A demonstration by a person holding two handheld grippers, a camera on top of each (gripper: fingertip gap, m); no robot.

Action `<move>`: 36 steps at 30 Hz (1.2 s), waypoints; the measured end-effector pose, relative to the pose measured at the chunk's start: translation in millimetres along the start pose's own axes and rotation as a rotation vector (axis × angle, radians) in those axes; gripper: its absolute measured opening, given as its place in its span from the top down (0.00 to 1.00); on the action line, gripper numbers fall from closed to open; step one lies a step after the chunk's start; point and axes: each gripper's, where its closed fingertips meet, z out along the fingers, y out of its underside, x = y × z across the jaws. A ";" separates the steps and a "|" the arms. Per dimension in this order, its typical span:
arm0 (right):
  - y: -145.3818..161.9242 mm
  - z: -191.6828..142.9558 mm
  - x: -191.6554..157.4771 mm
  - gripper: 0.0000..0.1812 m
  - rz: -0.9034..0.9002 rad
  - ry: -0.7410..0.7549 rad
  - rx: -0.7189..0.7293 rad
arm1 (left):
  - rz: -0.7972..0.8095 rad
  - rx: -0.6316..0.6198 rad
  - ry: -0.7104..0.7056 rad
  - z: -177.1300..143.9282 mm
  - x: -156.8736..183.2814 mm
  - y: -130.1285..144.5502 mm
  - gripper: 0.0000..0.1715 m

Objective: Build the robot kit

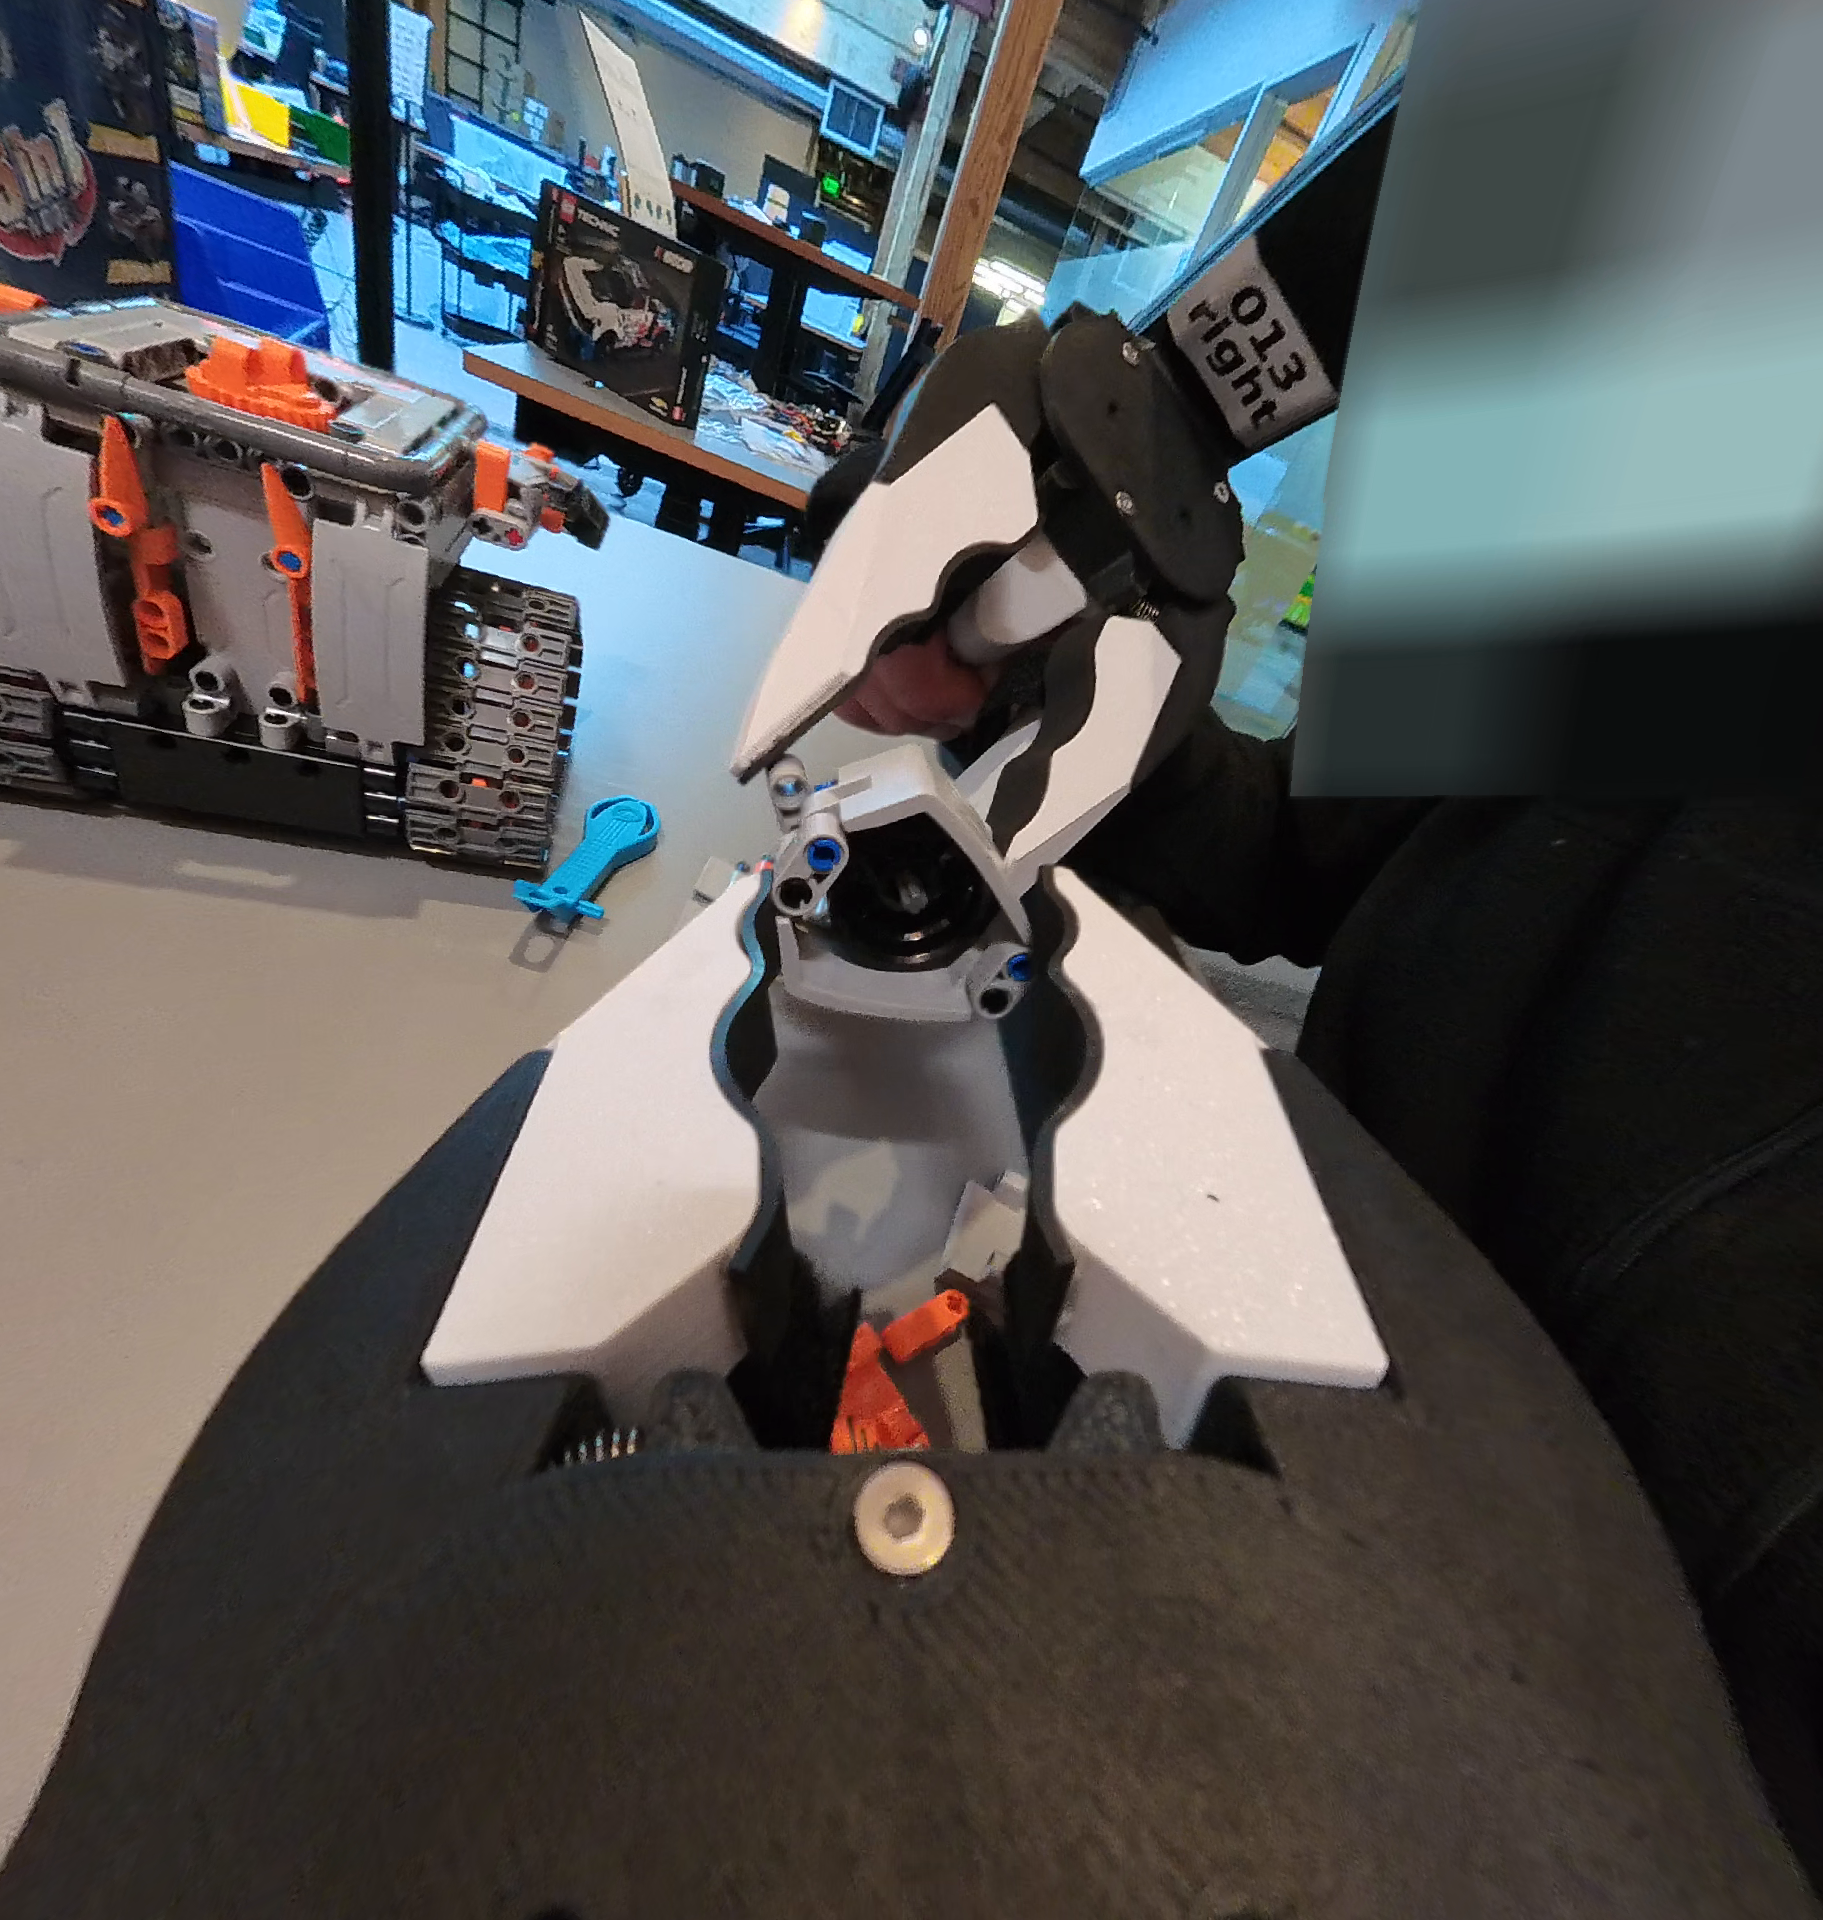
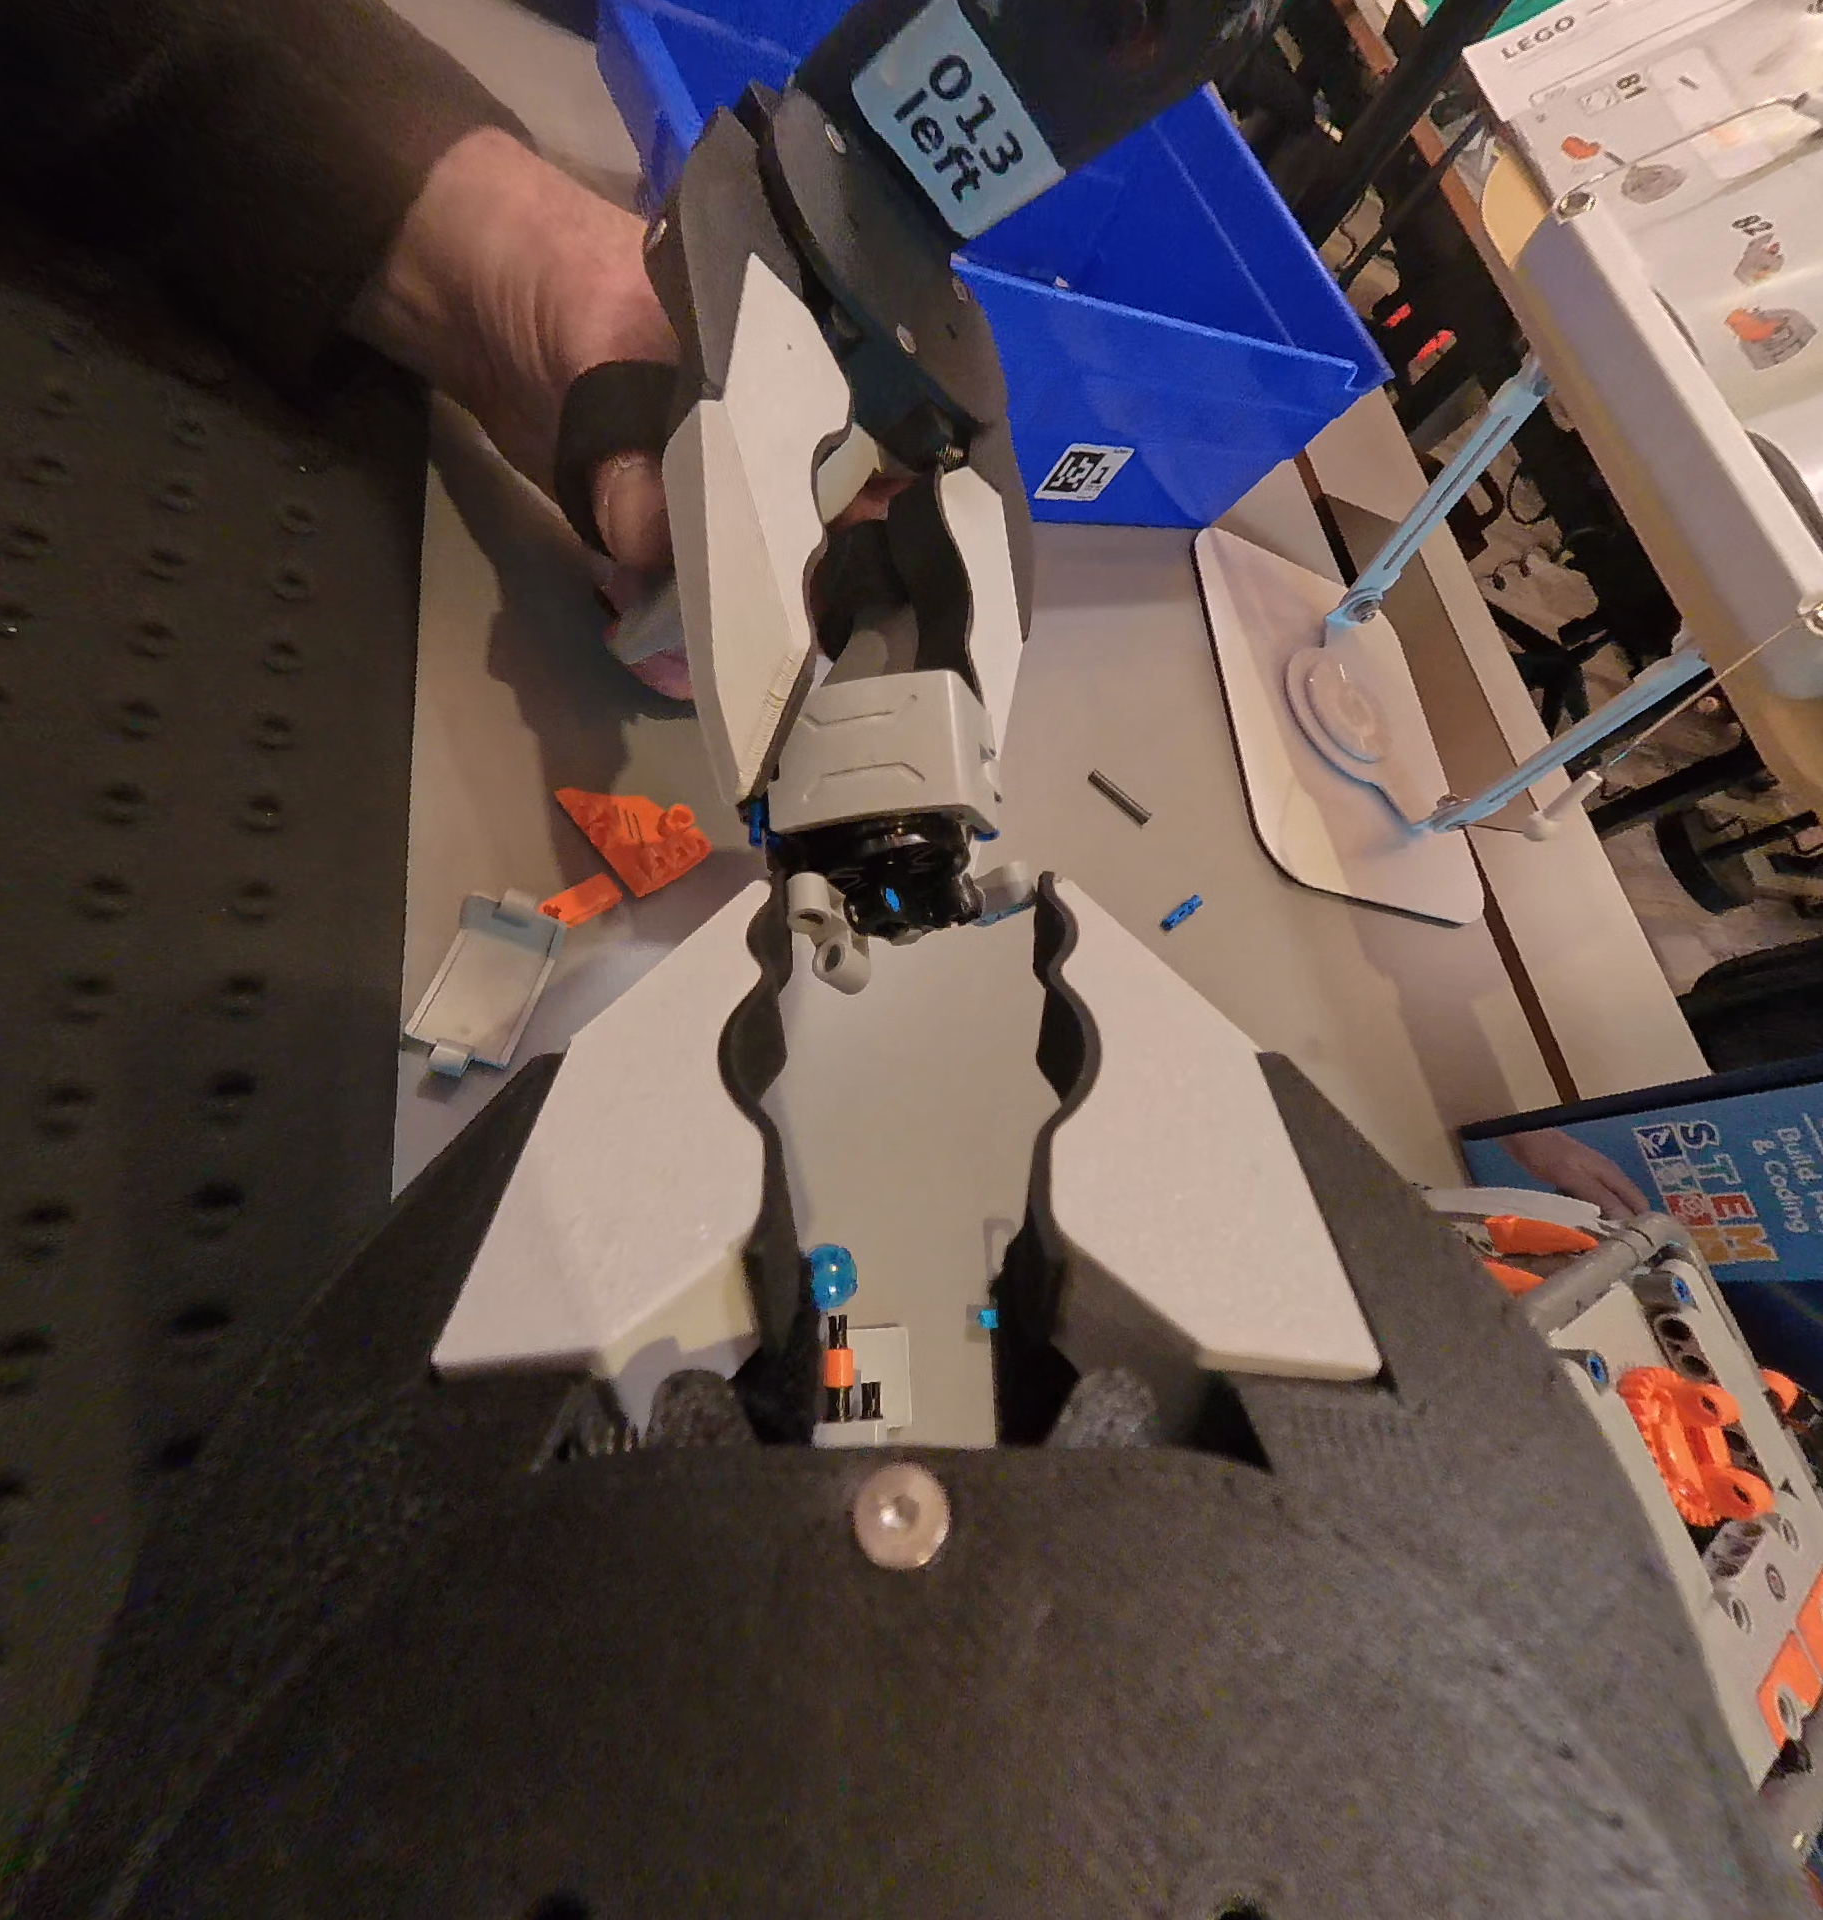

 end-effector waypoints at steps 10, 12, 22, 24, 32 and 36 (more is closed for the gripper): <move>-6.1 -4.1 6.9 0.75 -0.043 0.089 0.005 | -0.102 0.115 0.073 2.8 3.9 -17.2 0.73; -7.6 -4.8 11.6 0.75 -0.006 0.112 0.013 | -0.118 0.157 0.068 1.9 1.5 -23.8 0.73; -7.4 -10.3 27.8 0.75 0.057 0.221 0.013 | -0.159 0.280 0.040 4.5 -9.4 -41.9 0.73; -7.2 -10.7 30.1 0.76 0.029 0.259 -0.003 | -0.164 0.293 0.031 5.2 -10.9 -43.5 0.73; -18.2 -17.2 32.3 0.68 0.226 0.152 0.160 | -0.227 0.370 0.065 9.5 -10.6 -53.7 0.73; -27.0 -24.4 35.3 0.69 0.281 0.130 0.244 | -0.250 0.425 0.110 7.9 -7.0 -62.3 0.73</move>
